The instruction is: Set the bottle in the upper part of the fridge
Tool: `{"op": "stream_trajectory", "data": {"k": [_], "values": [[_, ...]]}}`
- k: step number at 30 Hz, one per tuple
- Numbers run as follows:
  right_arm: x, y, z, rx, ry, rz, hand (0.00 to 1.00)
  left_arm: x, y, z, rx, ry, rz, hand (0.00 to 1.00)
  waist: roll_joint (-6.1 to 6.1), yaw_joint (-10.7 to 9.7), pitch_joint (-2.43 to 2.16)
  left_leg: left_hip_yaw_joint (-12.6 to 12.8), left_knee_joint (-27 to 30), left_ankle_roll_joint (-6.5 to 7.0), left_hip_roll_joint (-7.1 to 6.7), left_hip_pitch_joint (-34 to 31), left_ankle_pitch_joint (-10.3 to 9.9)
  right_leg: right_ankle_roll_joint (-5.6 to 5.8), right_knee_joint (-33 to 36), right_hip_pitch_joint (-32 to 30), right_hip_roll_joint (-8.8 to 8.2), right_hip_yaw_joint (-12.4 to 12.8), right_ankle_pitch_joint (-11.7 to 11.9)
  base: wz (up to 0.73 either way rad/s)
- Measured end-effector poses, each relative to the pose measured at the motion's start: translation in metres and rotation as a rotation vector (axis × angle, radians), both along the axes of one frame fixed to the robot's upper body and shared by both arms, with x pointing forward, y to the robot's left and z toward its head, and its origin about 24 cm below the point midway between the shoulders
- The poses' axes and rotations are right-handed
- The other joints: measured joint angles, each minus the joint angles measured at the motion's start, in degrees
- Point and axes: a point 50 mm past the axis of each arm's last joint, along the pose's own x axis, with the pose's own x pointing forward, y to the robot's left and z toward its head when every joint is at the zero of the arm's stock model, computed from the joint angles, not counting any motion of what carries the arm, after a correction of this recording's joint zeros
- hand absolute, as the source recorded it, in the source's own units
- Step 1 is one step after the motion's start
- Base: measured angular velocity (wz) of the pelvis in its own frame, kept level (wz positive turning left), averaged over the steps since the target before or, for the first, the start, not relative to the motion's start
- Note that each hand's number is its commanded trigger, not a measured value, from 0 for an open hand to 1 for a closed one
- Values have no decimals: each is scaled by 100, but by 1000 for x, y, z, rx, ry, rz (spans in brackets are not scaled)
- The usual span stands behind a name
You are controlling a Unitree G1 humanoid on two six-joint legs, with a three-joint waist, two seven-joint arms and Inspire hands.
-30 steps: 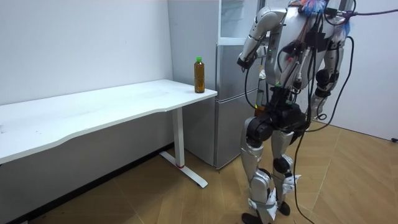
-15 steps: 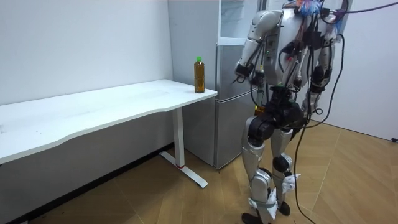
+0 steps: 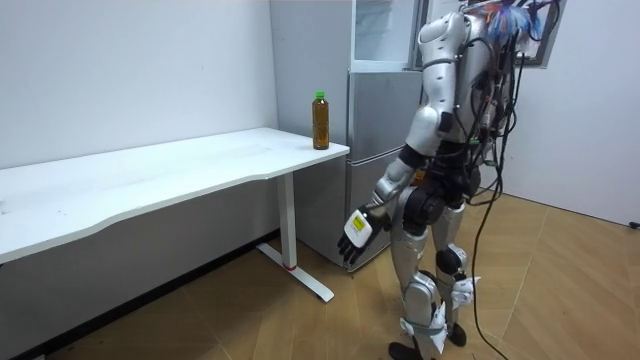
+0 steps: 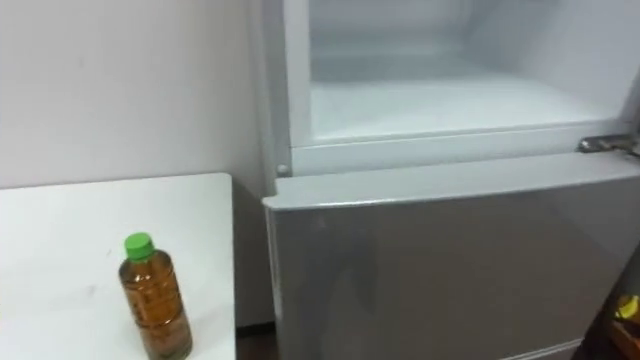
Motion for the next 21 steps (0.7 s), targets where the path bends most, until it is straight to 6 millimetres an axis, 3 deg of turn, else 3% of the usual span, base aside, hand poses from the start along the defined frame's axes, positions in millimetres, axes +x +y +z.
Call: {"op": "stream_trajectory", "data": {"k": [2,4,6,11,17,21], "values": [[-3,2,-2,15,15,-7,0,-8,-3,-4,21,6,72,0,10,89,8,-2,-13,14,-10,14,-9,4,-5,46,-9,4,-3,2],[-9,7,-4,30,29,-14,0,-14,-6,-6,47,2,121,0,-7,173,-28,-7,0,13,-10,8,-8,6,-1,89,-9,-8,-8,0],[-13,10,-5,36,40,-16,0,-15,-8,-7,59,-3,150,0,-8,226,-28,-4,21,12,-23,5,-7,6,-2,98,-7,-21,-10,0],[-14,12,-5,34,46,1,0,-26,-10,-9,92,30,191,0,-38,232,-48,-23,39,1,-56,-20,4,-35,-8,99,-20,-62,-59,1],[-10,15,-5,41,33,16,0,-30,-10,-11,95,57,199,0,-30,387,-43,-37,41,0,-59,-21,5,-33,-19,96,-20,-73,-72,1],[3,19,-2,50,-21,35,0,-28,-11,-11,94,53,198,0,-10,409,-47,-104,42,-1,-63,-49,5,-30,-12,97,-24,-142,-74,9]]}}
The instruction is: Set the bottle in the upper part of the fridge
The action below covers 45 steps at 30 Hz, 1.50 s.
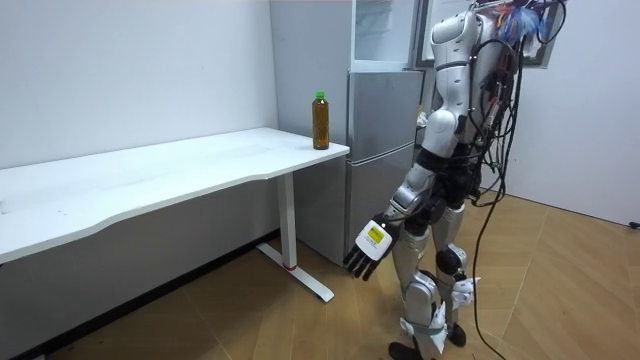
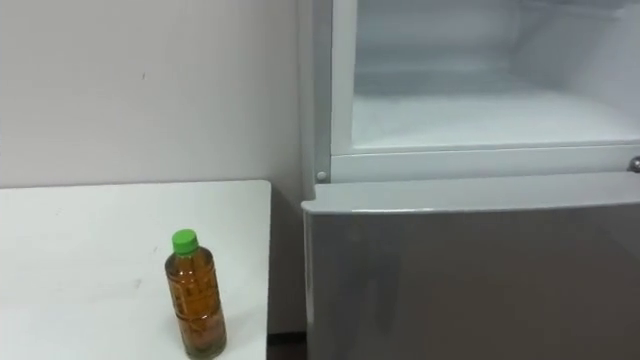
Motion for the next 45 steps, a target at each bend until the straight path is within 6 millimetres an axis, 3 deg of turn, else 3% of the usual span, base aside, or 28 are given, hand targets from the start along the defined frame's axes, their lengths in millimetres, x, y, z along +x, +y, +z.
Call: {"op": "stream_trajectory", "data": {"k": [5,14,22,36,45], "values": [[15,2,5,-3,-77,10,0,5,-1,-1,-3,-3,-6,0,1,42,5,-66,5,0,-4,3,0,0,11,21,-1,-46,0,6],[75,16,39,32,-381,84,0,11,0,-1,4,-4,-30,0,6,133,27,-159,52,1,-7,-28,-1,0,17,38,-6,-121,1,4],[123,40,91,100,-694,174,0,10,0,-1,3,-4,-31,0,16,160,28,-178,48,1,-9,-39,0,0,17,30,-7,-168,1,0],[139,56,129,67,-810,311,0,4,0,-2,14,35,-61,0,0,431,37,-80,46,2,2,-104,1,-2,59,-72,-13,-146,3,-3],[145,61,148,24,-857,371,0,-3,0,-3,18,78,-89,0,26,438,47,-36,70,2,19,-93,2,-3,116,-91,-8,-92,4,-1]]}}
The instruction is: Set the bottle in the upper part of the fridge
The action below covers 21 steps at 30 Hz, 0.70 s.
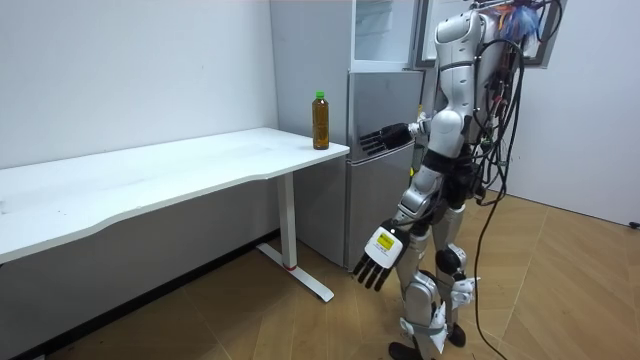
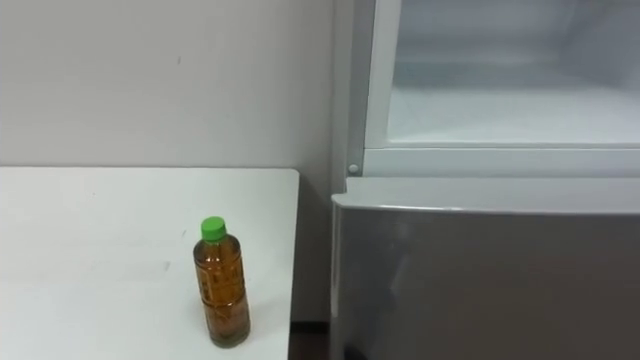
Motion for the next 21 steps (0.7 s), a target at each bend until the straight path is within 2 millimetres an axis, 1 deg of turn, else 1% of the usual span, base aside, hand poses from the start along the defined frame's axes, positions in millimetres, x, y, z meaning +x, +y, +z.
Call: {"op": "stream_trajectory", "data": {"k": [3,5,7,9,11,15,17,19,21], "values": [[2,-2,3,-13,-15,2,0,1,0,0,3,1,-3,0,-20,20,1,2,4,6,-5,5,4,0,12,1,-6,-1,0,0],[3,-5,5,-30,-21,5,0,0,2,0,8,8,-3,0,-57,21,16,-16,8,10,-11,2,12,0,12,12,-14,-21,0,5],[6,-6,7,-38,-29,-1,0,-2,7,0,19,19,-5,0,-151,21,47,-61,21,12,-16,-7,20,0,13,29,-21,-65,0,9],[8,-6,8,-39,-36,-1,0,-4,8,0,22,27,-4,0,-212,22,70,-69,24,15,-20,-16,27,-2,12,27,-25,-69,1,5],[8,-7,8,-43,-36,-10,0,-8,8,0,26,47,-1,0,-236,23,58,-97,42,16,-25,-30,27,-3,13,30,-30,-84,2,5],[11,-10,12,-65,-51,-13,0,-9,8,-1,35,62,-36,0,-237,22,56,-139,101,18,-27,-81,27,-5,20,21,-34,-95,3,5],[15,-9,21,-74,-85,-9,0,-9,8,-1,37,65,-44,0,-230,24,57,-148,126,18,-19,-115,27,-11,25,1,-30,-94,7,2],[26,-4,47,-54,-195,-1,0,-11,9,-1,39,81,-41,0,-202,21,41,-149,135,16,-10,-121,28,-20,26,-3,-21,-95,13,0],[37,1,63,-41,-266,13,0,-11,9,-1,46,93,-61,0,-196,26,34,-147,135,10,-4,-119,36,-29,25,-3,-16,-96,18,0]]}}
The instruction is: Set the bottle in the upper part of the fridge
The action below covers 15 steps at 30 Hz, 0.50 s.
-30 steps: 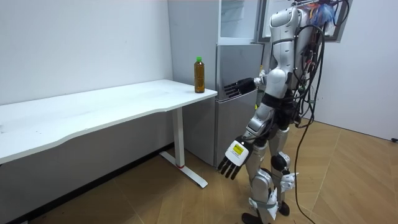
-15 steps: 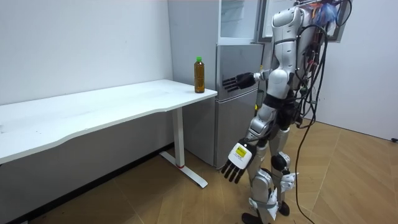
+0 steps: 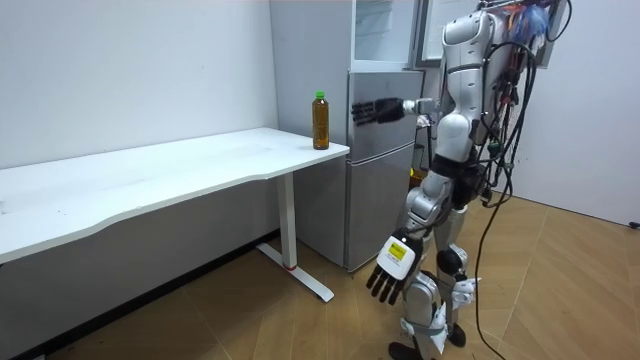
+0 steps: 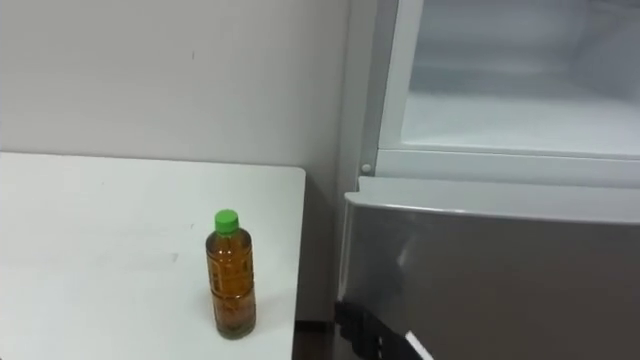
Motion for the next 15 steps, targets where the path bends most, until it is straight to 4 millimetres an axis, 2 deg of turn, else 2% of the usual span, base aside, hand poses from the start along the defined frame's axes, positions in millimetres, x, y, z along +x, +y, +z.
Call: {"op": "stream_trajectory", "data": {"k": [3,4,6,8,10,15], "values": [[17,12,35,37,-156,40,0,0,-1,0,8,21,-41,0,25,8,-33,-10,-1,-1,2,21,6,-4,-16,31,5,-10,3,2],[22,16,48,71,-216,49,0,-1,-1,0,15,34,-58,0,17,35,-71,-21,-7,-2,1,30,7,-4,-29,49,9,-3,3,6],[26,18,61,122,-273,54,0,-2,0,0,24,52,-81,0,11,106,-91,-32,-14,-5,4,82,8,-4,-42,105,15,5,2,7],[28,18,66,137,-294,53,0,-3,0,-1,29,69,-97,0,-20,140,-110,-91,-15,-5,4,128,8,-3,-43,177,19,1,2,19],[29,19,65,141,-293,50,0,-3,-1,-1,31,80,-110,0,-76,175,-88,-183,-38,-5,-9,174,8,-2,-45,245,18,26,1,19],[29,19,65,163,-285,18,0,1,-2,-1,31,79,-114,0,-92,317,-71,-198,-50,-5,-16,175,8,-2,-48,247,11,-13,1,0]]}}
